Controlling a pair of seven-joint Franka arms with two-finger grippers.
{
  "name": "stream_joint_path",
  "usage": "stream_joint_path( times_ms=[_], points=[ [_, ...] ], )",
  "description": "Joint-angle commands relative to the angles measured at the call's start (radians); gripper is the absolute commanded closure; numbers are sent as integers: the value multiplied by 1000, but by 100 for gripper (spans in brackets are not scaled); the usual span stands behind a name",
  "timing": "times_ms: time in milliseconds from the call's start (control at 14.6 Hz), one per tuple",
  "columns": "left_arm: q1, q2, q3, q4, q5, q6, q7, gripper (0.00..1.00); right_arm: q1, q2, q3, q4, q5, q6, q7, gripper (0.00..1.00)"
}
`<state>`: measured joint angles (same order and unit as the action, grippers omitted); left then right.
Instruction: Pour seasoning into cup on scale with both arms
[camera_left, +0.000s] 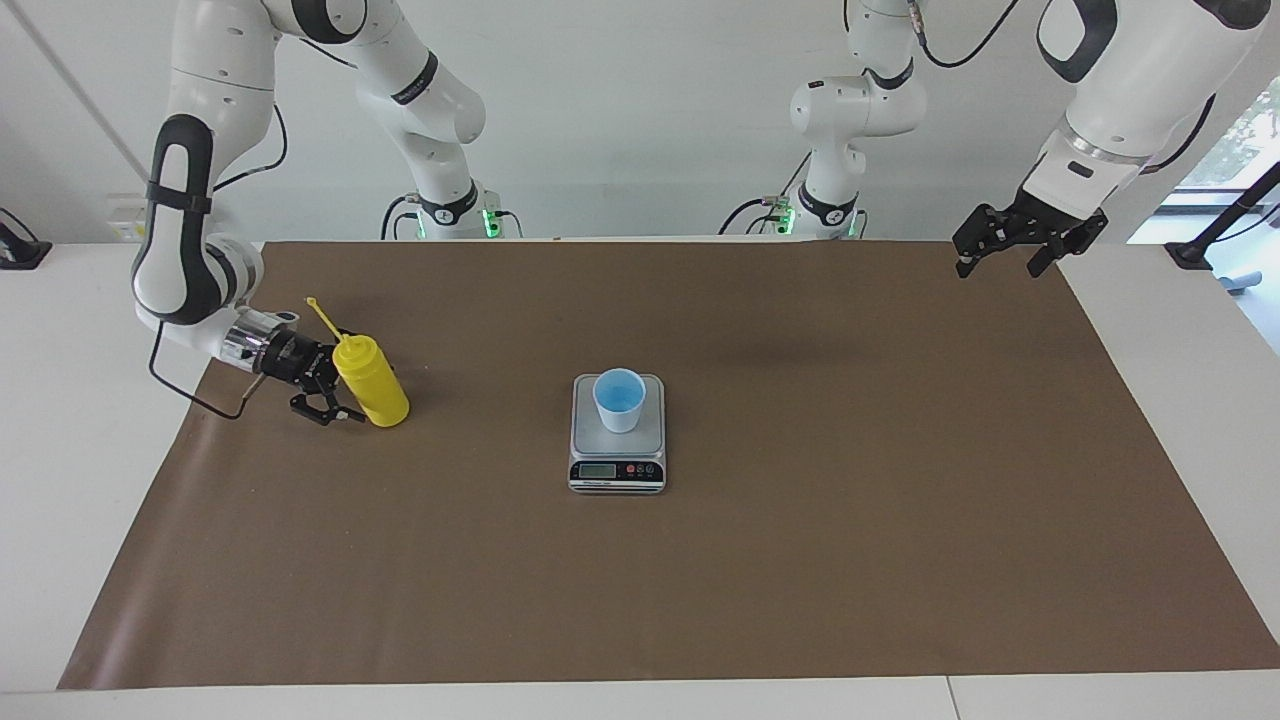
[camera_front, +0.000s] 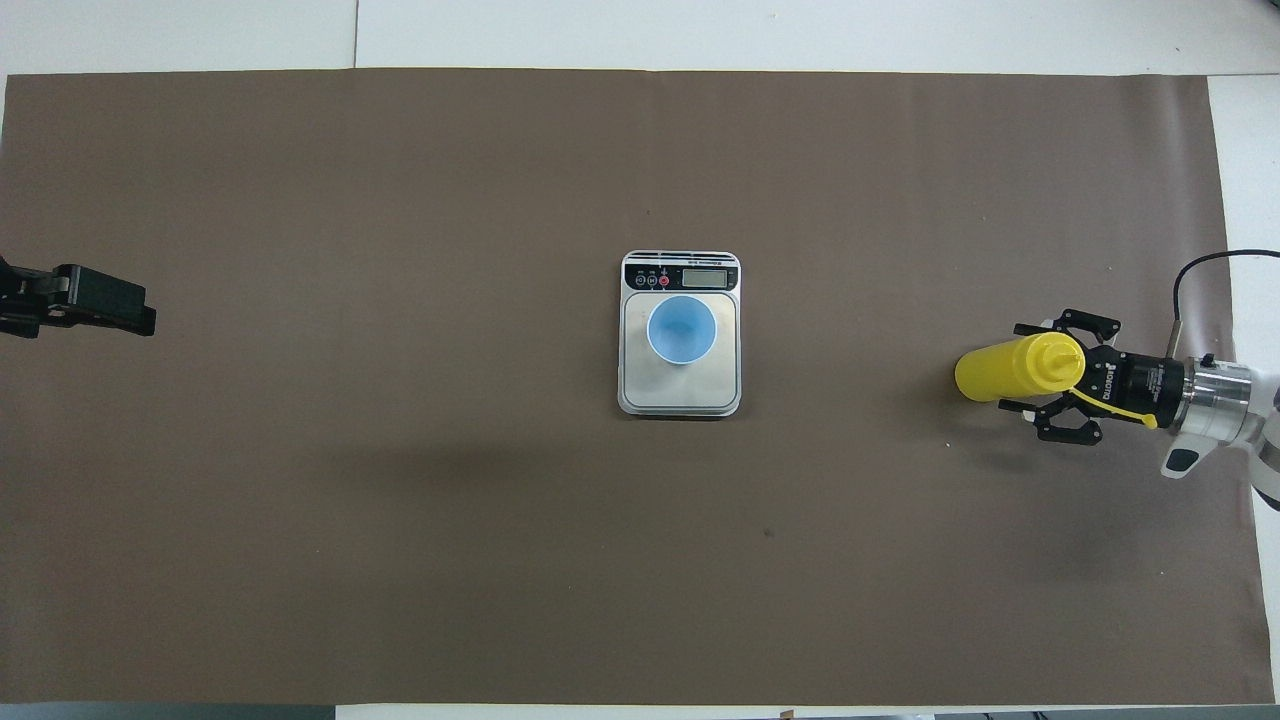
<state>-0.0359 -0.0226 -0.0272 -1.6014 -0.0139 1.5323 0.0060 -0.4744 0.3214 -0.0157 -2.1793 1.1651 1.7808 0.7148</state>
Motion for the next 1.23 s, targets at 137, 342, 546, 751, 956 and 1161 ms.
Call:
stream_joint_path(
  times_ms=[137,342,546,751,956,1161],
  points=[
    [2,-28,1,-29,9,3,6,0,-104,11,10,106,-169,-110,-17,0],
    [2,-28,1,-29,9,3,6,0,-138,63,11,308,-329,-214,-17,0],
    [2,-28,1,-29,9,3,6,0,-136,143,11,579,-426,-349,-12,0],
    [2,-28,0,-29,11,3,6,0,-115,114,19,682,-491,-376,64,0],
    [2,-28,0,-29,9,3,6,0,-8,-3,23,731,-606,-380,117,0],
    [2,-28,1,-29,9,3,6,0,66,-53,25,773,-621,-418,118,0]
  ],
)
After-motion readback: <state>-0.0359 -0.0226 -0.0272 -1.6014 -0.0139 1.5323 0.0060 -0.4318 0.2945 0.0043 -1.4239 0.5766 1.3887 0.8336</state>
